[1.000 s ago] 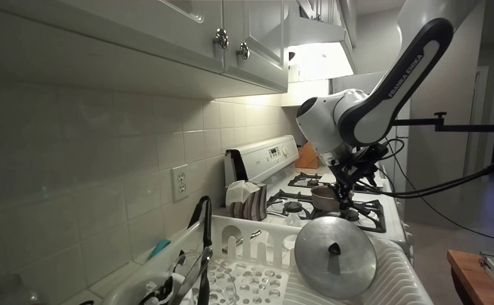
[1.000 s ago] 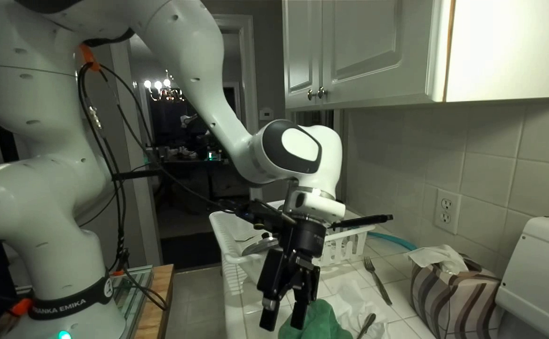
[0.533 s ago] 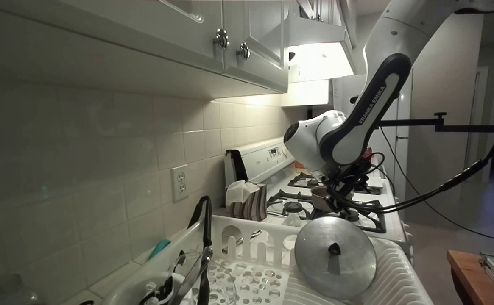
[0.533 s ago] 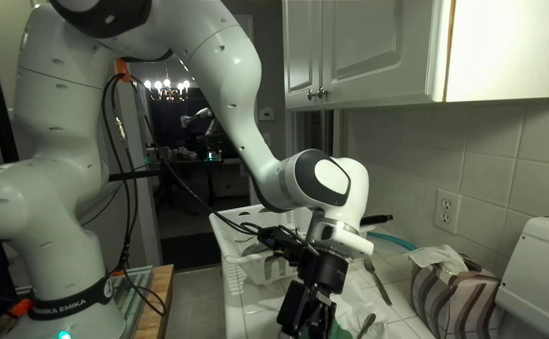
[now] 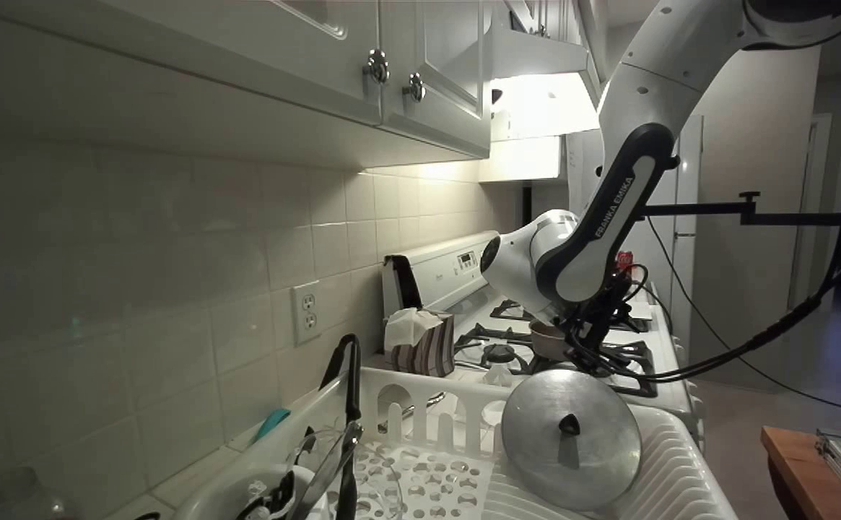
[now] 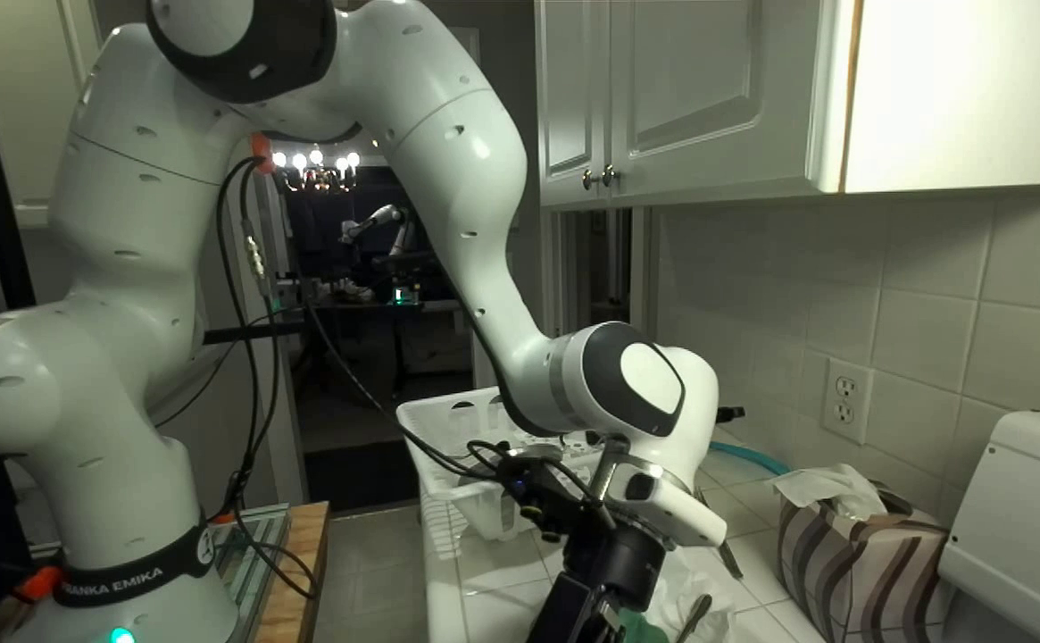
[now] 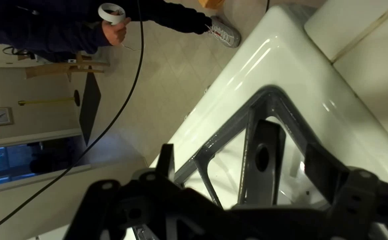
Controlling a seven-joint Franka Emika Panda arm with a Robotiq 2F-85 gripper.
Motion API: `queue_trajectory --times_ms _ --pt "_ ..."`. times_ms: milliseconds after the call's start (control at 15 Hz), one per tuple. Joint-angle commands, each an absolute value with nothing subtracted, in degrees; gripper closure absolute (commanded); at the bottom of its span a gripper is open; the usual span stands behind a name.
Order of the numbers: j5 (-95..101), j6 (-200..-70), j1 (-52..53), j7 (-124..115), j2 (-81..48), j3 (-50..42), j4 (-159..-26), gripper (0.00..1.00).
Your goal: Put the pot on the dish rack
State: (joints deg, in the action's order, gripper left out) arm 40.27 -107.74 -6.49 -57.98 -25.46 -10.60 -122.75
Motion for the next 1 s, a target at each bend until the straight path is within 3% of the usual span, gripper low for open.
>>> queue_trajectory --times_ms 0,333,533,600,933 --pt "42.39 -106.12 -5.74 -56.68 -28.47 -12.11 -120.39 0.0" --pt "43.98 -106.09 -5.9 -56.8 -30.51 -13.18 -119.95 0.0" --pt "44.28 -105.82 -5.98 -56.73 -31.43 -13.58 -119.0 0.05" --pt "44.42 -105.75 -6.0 -56.76 -31.59 -13.66 -118.77 0.24" --pt "45.49 -105.08 -6.0 -56.45 -31.9 -13.89 -117.27 0.59"
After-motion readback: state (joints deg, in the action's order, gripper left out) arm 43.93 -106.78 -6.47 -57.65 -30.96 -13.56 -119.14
